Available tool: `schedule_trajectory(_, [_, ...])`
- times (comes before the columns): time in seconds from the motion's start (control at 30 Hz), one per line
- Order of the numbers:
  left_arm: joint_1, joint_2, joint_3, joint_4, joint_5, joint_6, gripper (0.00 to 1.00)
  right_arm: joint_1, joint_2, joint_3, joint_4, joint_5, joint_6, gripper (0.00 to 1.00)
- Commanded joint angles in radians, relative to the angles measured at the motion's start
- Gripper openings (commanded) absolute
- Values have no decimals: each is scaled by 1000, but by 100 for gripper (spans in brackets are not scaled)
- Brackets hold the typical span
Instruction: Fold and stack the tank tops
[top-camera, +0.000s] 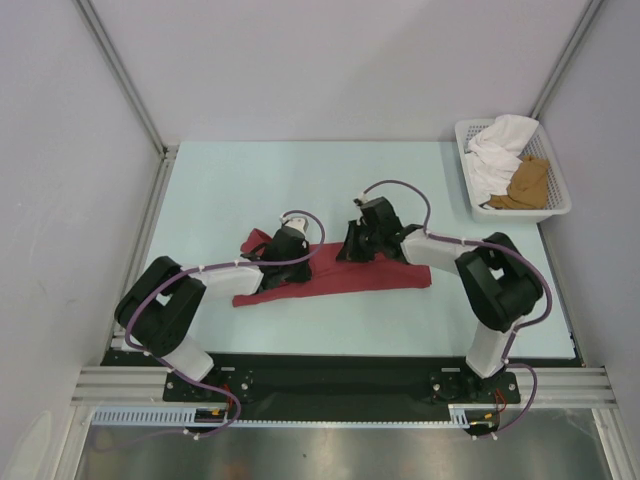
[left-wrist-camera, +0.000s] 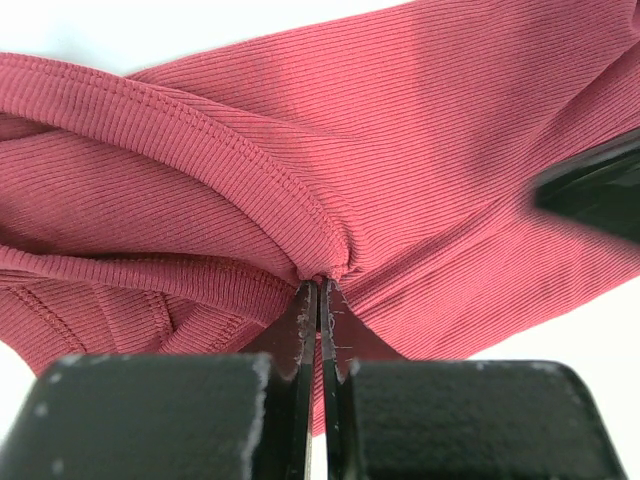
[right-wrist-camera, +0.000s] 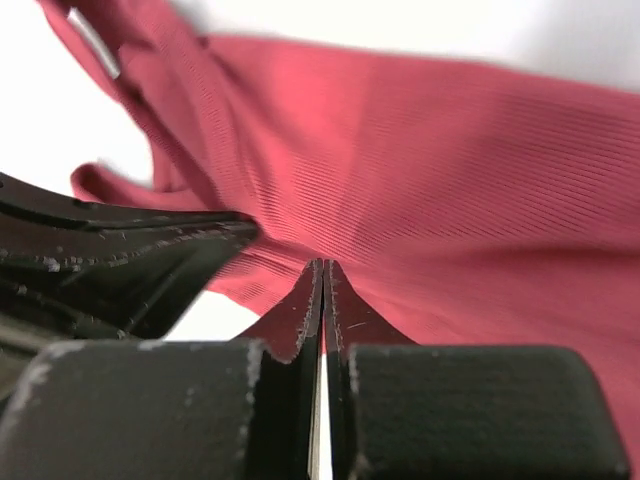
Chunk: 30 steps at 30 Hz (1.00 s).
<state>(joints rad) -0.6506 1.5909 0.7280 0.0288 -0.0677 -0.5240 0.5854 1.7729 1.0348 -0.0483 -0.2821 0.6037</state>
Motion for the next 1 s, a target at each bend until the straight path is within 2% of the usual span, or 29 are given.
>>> schedule_trajectory(0.0, [-6,3,-16,11,-7,-11,1,34,71,51,123,-94,70,0])
schedule_trajectory(0.33, [-7,4,-29,22,-1,-10,1,73,184,27,301,-186,137,0])
schedule_trajectory(0.5, [-6,-11,-32,17,2,-7,3,79,220,30,268,-154,143,0])
schedule_trajectory(0.6, [-1,-49,-21,-21,-26,2,8,80,230,4,271,-131,143,0])
schedule_trajectory(0.63, [2,-60,-12,-50,-35,5,12,82,230,1,263,-123,143,0])
schedule_trajectory(0.67, [9,-93,-7,-67,-53,12,21,83,235,-1,257,-106,142,0])
schedule_trajectory(0.73, [19,-132,11,-113,-73,18,32,85,238,-1,234,-89,137,0])
schedule_trajectory(0.77, [29,-147,19,-128,-102,21,43,85,241,-2,231,-82,136,0])
schedule_trajectory(0.83, [45,-201,37,-182,-132,22,55,85,244,-4,223,-75,134,0])
schedule_trajectory(0.97, [143,-247,77,-269,-172,-19,68,87,241,-7,220,-74,130,0])
